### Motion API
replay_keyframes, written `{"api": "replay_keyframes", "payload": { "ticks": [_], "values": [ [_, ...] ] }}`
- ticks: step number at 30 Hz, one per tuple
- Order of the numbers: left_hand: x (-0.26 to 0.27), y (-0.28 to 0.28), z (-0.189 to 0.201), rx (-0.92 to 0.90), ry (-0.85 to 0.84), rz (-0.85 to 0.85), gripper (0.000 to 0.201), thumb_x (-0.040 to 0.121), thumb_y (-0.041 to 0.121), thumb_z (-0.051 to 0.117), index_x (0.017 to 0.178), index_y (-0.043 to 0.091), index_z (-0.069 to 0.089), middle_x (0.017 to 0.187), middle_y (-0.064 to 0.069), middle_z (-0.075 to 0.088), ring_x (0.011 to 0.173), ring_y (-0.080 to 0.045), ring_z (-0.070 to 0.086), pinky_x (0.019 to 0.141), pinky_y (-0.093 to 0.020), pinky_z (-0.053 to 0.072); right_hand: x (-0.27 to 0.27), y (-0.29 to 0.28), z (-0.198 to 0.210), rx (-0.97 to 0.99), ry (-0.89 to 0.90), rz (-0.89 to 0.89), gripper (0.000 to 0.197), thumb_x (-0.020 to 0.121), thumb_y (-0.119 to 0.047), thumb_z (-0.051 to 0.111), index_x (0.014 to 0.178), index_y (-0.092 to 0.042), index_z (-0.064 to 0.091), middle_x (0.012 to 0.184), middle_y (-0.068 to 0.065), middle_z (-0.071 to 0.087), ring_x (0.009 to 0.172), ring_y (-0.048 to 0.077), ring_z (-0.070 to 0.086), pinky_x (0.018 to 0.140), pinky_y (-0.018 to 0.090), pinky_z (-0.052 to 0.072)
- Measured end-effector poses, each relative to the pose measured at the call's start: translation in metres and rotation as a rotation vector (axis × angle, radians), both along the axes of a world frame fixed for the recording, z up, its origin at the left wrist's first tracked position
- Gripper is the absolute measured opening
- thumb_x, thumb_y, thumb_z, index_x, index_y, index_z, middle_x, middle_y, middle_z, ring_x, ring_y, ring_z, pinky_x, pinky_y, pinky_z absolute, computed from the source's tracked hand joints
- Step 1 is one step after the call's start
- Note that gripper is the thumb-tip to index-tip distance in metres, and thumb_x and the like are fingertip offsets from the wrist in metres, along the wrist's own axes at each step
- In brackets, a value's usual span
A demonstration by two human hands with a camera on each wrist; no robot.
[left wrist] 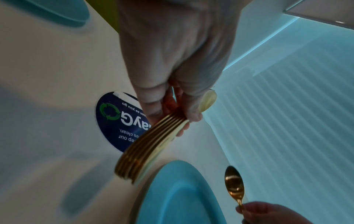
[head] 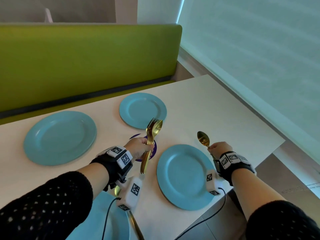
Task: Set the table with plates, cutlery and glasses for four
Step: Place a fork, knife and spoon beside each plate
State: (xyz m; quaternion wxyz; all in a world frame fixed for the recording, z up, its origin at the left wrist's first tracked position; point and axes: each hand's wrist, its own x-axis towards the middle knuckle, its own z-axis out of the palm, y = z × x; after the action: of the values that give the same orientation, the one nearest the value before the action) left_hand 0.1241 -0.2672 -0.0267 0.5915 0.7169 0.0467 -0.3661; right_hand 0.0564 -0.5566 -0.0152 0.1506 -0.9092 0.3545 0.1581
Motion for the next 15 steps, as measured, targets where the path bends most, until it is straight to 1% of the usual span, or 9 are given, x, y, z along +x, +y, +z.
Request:
{"api": "replay_keyframes", "payload": {
  "ticks": [2, 7, 10, 12, 15],
  "values": [
    [0.002, -0.002, -0.001, -0.010, 0.017, 0.010, 0.014, 0.091, 0.005, 0.058, 0.080, 0.013, 0.058, 0.072, -0.007, 0.059, 0.061, -0.016, 0.057, 0.057, -0.023, 0.053, -0.004, -0.011, -0.005, -0.056, 0.084, 0.020, 0.030, 0.095, -0.029, 0.048, 0.111, -0.014, 0.069, 0.112, 0.005, 0.069, 0.105, 0.021, 0.064, 0.092, 0.028, 0.051],
    [0.006, -0.004, 0.001, -0.012, 0.044, 0.036, 0.010, 0.091, 0.005, 0.058, 0.082, 0.011, 0.057, 0.073, -0.006, 0.059, 0.062, -0.015, 0.056, 0.047, -0.019, 0.052, -0.007, -0.022, -0.018, -0.137, 0.180, 0.079, 0.032, 0.096, -0.030, 0.045, 0.113, -0.017, 0.068, 0.115, 0.002, 0.068, 0.106, 0.019, 0.063, 0.090, 0.025, 0.051],
    [0.007, -0.006, 0.002, -0.022, 0.058, 0.047, 0.010, 0.091, 0.004, 0.058, 0.082, 0.010, 0.057, 0.073, -0.007, 0.058, 0.062, -0.016, 0.056, 0.047, -0.018, 0.054, -0.004, -0.021, -0.027, -0.162, 0.214, 0.122, 0.031, 0.096, -0.030, 0.045, 0.113, -0.018, 0.068, 0.116, 0.001, 0.068, 0.106, 0.018, 0.064, 0.090, 0.025, 0.051],
    [0.008, -0.007, 0.002, -0.031, 0.064, 0.049, 0.010, 0.090, 0.004, 0.058, 0.082, 0.009, 0.057, 0.073, -0.008, 0.058, 0.062, -0.017, 0.056, 0.050, -0.020, 0.055, -0.001, -0.020, -0.032, -0.184, 0.215, 0.147, 0.031, 0.097, -0.030, 0.045, 0.114, -0.018, 0.067, 0.118, 0.001, 0.066, 0.108, 0.018, 0.063, 0.092, 0.025, 0.051],
    [0.009, -0.007, 0.002, -0.039, 0.071, 0.050, 0.010, 0.091, 0.004, 0.057, 0.082, 0.009, 0.056, 0.073, -0.007, 0.057, 0.063, -0.017, 0.056, 0.050, -0.020, 0.055, 0.004, -0.018, -0.039, -0.213, 0.222, 0.177, 0.030, 0.097, -0.024, 0.043, 0.113, -0.017, 0.068, 0.118, 0.002, 0.066, 0.108, 0.019, 0.063, 0.092, 0.025, 0.051]
  ]
}}
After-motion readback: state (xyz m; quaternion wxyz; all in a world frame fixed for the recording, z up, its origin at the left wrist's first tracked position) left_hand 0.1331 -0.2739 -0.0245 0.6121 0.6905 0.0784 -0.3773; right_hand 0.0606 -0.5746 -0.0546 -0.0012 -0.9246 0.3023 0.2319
